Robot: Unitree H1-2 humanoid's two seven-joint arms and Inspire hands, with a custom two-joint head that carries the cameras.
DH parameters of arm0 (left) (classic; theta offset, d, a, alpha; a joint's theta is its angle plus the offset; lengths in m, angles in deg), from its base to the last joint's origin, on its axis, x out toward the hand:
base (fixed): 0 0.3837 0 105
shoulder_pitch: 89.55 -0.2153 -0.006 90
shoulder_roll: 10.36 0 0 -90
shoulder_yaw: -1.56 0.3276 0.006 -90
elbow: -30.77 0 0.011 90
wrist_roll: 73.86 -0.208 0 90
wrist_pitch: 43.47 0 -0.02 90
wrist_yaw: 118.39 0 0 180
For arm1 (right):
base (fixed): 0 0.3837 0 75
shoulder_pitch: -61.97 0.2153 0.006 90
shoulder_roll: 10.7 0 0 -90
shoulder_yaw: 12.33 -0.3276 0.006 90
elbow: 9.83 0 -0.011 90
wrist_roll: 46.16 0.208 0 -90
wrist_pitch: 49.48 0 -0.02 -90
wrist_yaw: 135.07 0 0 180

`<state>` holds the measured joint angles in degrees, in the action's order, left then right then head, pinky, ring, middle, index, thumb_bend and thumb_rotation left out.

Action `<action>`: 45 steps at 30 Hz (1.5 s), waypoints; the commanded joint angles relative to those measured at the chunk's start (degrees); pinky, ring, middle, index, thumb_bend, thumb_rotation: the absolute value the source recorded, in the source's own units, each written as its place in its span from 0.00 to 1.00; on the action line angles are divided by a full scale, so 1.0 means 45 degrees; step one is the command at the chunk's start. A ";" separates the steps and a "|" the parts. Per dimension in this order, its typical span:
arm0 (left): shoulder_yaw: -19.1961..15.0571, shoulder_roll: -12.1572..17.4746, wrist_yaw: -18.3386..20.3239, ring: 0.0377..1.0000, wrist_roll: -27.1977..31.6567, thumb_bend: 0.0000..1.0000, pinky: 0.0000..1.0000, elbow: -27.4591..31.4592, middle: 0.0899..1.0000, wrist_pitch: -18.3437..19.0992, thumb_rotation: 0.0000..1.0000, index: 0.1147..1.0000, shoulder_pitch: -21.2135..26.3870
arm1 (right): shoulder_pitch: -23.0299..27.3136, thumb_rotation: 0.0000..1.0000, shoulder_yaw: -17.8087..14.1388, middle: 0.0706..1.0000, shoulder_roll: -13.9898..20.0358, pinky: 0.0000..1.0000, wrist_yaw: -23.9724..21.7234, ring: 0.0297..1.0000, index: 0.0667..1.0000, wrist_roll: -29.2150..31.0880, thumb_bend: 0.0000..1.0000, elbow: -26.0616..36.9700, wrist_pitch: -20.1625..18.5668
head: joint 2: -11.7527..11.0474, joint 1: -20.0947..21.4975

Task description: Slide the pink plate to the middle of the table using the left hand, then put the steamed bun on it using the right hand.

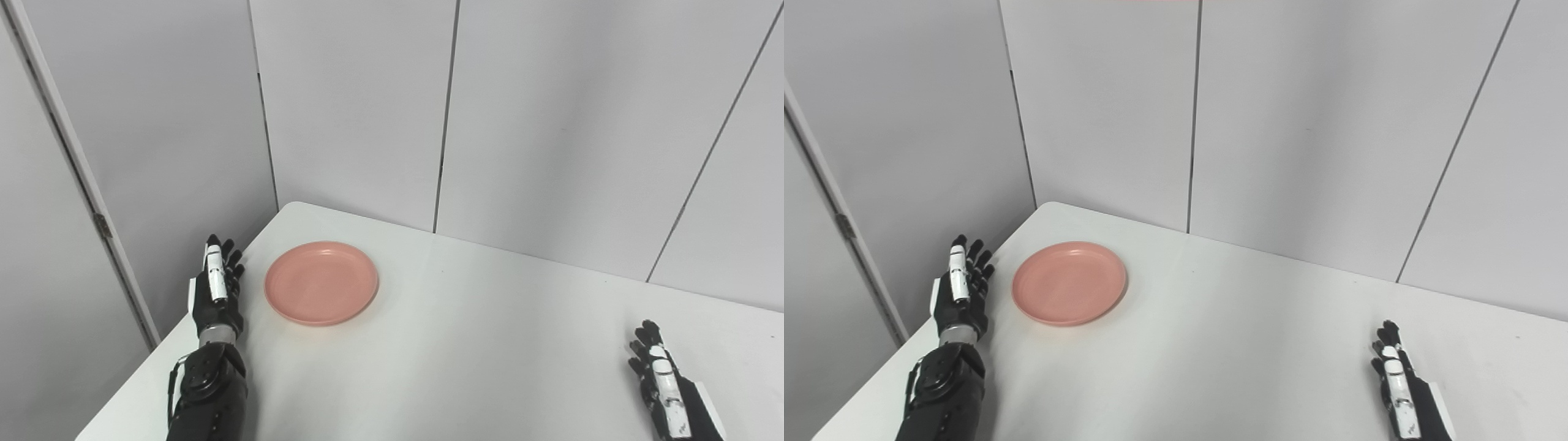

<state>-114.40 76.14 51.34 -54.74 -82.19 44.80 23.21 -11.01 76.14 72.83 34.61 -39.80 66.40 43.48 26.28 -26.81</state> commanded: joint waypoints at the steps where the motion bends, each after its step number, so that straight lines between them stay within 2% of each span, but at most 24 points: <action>1: 0.0174 0.0206 0.0377 0.94 0.0150 0.41 0.95 -0.0137 0.94 -0.0141 1.00 0.97 0.0437 | -0.0590 1.00 -0.0016 1.00 0.0051 1.00 -0.0048 1.00 1.00 0.0051 0.10 -0.0351 -0.0201 | 0.0014 0.0001; 3: 0.0243 0.0193 0.0493 0.95 0.0178 0.40 0.95 -0.0419 0.95 -0.0173 1.00 0.97 0.0512 | -0.0580 1.00 -0.0028 1.00 0.0049 1.00 -0.0092 1.00 1.00 0.0088 0.09 -0.0415 0.0001 | 0.0014 0.0001; 7: 0.0439 0.0086 0.0629 0.94 0.0184 0.39 0.95 -0.0987 0.94 -0.0210 1.00 0.96 0.0677 | -0.0616 1.00 0.0004 1.00 0.0038 1.00 0.0017 1.00 1.00 -0.0049 0.10 -0.0264 -0.0240 | 0.0014 0.0001; 13: 0.0679 -0.0072 0.0893 0.93 0.0323 0.40 0.93 -0.1730 0.94 -0.0252 1.00 0.95 0.0918 | -0.0597 1.00 -0.0011 1.00 0.0040 1.00 -0.0056 1.00 1.00 0.0016 0.10 -0.0335 -0.0128 | 0.0072 0.0060; 18: 0.1237 -0.0211 0.1006 0.90 -0.0072 0.40 0.90 -0.1847 0.92 0.0010 1.00 0.93 0.0941 | -0.0616 1.00 -0.0011 1.00 0.0045 1.00 -0.0074 1.00 1.00 0.0027 0.11 -0.0314 -0.0127 | 0.0108 0.0097; 31: 0.2564 -0.0656 0.1822 0.92 -0.0379 0.40 0.92 -0.2371 0.93 0.0640 1.00 0.93 0.1045 | -0.0656 1.00 0.0115 1.00 0.0019 1.00 -0.0090 1.00 1.00 -0.0139 0.12 -0.0424 0.0187 | 0.0207 0.0452; 40: 0.3358 -0.1030 0.2598 0.92 -0.0508 0.40 0.91 -0.2341 0.92 0.0897 1.00 0.93 0.0918 | -0.0780 1.00 0.0248 1.00 -0.0164 1.00 0.0074 1.00 1.00 -0.0321 0.13 -0.0151 0.0010 | 0.0364 0.1433; 45: 0.3581 -0.1337 0.3100 0.91 -0.0195 0.40 0.91 -0.1532 0.92 0.1448 1.00 0.92 0.0618 | -0.0767 1.00 0.0343 1.00 -0.0268 1.00 0.0140 1.00 1.00 -0.0466 0.16 -0.0369 0.0236 | 0.0419 0.2128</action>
<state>-98.92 71.51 64.56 -56.23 -88.03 46.63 28.09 -11.74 77.19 72.52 35.03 -41.92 66.76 43.58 28.12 -17.24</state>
